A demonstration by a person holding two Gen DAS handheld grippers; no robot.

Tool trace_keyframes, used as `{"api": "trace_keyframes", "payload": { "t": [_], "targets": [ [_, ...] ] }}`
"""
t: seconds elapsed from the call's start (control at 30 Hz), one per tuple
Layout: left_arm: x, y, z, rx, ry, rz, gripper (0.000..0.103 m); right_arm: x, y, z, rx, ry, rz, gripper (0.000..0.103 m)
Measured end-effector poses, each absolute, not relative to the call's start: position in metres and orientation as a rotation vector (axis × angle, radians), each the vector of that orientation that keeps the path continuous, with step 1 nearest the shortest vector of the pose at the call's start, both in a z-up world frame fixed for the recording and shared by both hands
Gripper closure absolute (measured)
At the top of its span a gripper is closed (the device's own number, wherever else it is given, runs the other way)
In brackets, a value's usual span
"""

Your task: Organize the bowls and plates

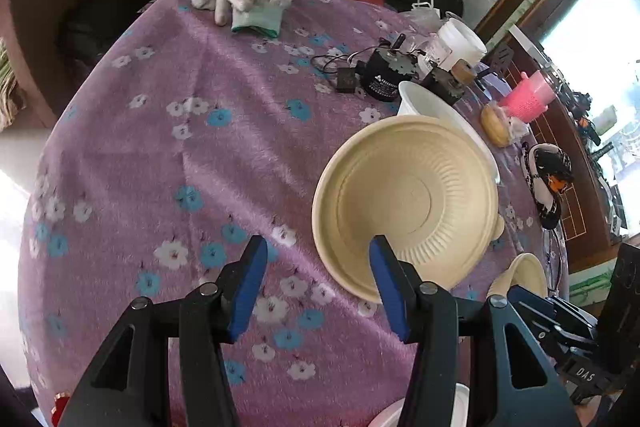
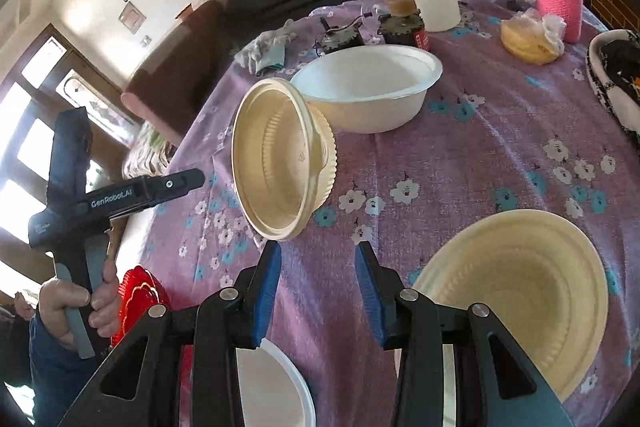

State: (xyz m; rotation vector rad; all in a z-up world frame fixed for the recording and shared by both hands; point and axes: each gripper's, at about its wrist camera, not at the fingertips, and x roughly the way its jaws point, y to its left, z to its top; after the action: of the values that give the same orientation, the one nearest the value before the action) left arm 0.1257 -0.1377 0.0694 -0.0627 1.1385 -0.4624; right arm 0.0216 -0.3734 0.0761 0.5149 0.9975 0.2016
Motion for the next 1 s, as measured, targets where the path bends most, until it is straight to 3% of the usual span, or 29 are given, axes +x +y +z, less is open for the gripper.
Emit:
{"api": "trace_keyframes", "payload": {
  "t": [0.47, 0.5, 0.6, 0.63, 0.73, 1.0],
  "targets": [
    [0.17, -0.17, 0.037, 0.016, 1.164, -0.502, 0.052, 0.054, -0.362, 0.06, 0.508, 1.017, 0.173, 0.059],
    [0.17, -0.173, 0.034, 0.025, 1.163, -0.496, 0.054, 0.056, -0.362, 0.058, 0.511, 1.019, 0.177, 0.059],
    [0.167, -0.177, 0.03, 0.015, 1.183, -0.517, 0.083, 0.061, -0.359, 0.055, 0.509, 1.016, 0.188, 0.061],
    [0.164, -0.178, 0.03, 0.011, 1.183, -0.527, 0.086, 0.062, -0.358, 0.055, 0.509, 1.008, 0.186, 0.07],
    [0.151, -0.181, 0.036, 0.057, 1.153, -0.529, 0.086, 0.062, -0.359, 0.054, 0.519, 0.996, 0.184, 0.078],
    [0.122, -0.171, 0.055, 0.023, 1.147, -0.593, 0.086, 0.046, -0.371, 0.07, 0.532, 0.952, 0.196, 0.08]
  ]
}}
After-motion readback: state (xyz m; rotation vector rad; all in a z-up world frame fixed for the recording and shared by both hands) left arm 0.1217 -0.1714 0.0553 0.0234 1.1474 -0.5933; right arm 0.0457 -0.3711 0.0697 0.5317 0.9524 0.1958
